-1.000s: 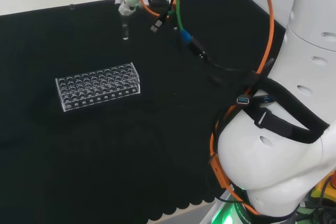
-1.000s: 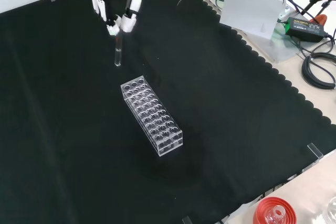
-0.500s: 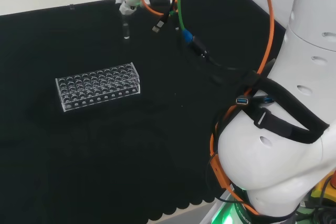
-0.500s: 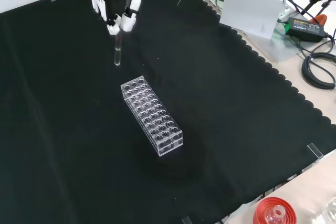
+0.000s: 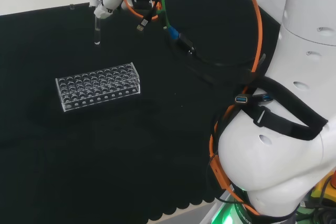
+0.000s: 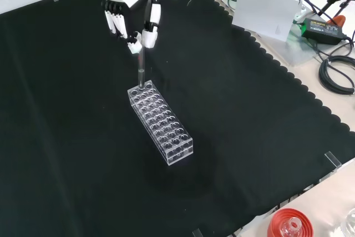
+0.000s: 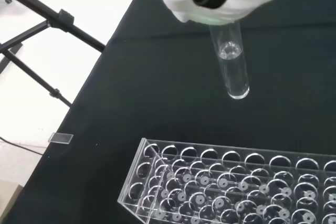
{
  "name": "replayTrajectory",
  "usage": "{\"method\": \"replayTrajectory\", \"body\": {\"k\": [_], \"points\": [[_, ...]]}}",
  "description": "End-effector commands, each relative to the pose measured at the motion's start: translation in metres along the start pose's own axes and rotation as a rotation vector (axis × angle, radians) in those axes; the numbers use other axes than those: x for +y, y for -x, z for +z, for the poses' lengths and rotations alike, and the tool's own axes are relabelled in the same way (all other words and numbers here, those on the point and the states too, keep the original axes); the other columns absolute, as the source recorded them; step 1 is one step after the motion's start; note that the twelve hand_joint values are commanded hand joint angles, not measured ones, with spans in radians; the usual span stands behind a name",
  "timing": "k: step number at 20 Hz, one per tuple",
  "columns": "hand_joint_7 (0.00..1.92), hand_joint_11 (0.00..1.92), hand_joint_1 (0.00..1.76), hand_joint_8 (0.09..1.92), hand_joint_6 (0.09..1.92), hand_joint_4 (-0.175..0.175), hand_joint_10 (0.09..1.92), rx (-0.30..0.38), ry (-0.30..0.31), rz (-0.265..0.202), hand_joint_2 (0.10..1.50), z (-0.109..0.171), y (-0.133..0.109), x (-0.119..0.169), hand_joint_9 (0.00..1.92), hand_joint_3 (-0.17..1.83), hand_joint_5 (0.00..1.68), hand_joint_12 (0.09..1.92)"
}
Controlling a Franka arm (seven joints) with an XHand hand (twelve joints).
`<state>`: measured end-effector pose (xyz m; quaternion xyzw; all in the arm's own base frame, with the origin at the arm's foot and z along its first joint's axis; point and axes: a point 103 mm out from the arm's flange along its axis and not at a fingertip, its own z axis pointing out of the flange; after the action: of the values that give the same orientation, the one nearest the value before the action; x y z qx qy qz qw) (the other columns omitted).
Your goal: Shake the test tube.
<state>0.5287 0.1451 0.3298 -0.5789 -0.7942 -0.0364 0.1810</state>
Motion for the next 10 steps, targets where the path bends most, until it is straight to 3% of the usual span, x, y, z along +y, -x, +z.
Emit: {"method": "replayTrajectory", "body": {"k": [1,6,10], "points": [[1.41,1.2,1.43,0.64,0.34,-0.175,0.09,-0.045,-0.036,0.081,1.03,0.01,0.024,-0.005,1.48,-0.17,1.29,0.91],[1.4,1.2,1.43,0.64,0.33,-0.175,0.09,-0.087,-0.055,0.167,1.02,0.012,0.054,-0.016,1.48,-0.15,1.28,0.91],[1.41,1.2,1.43,0.64,0.34,-0.175,0.09,-0.097,-0.04,0.179,1.03,0.005,0.059,-0.02,1.48,-0.17,1.29,0.91]]}}
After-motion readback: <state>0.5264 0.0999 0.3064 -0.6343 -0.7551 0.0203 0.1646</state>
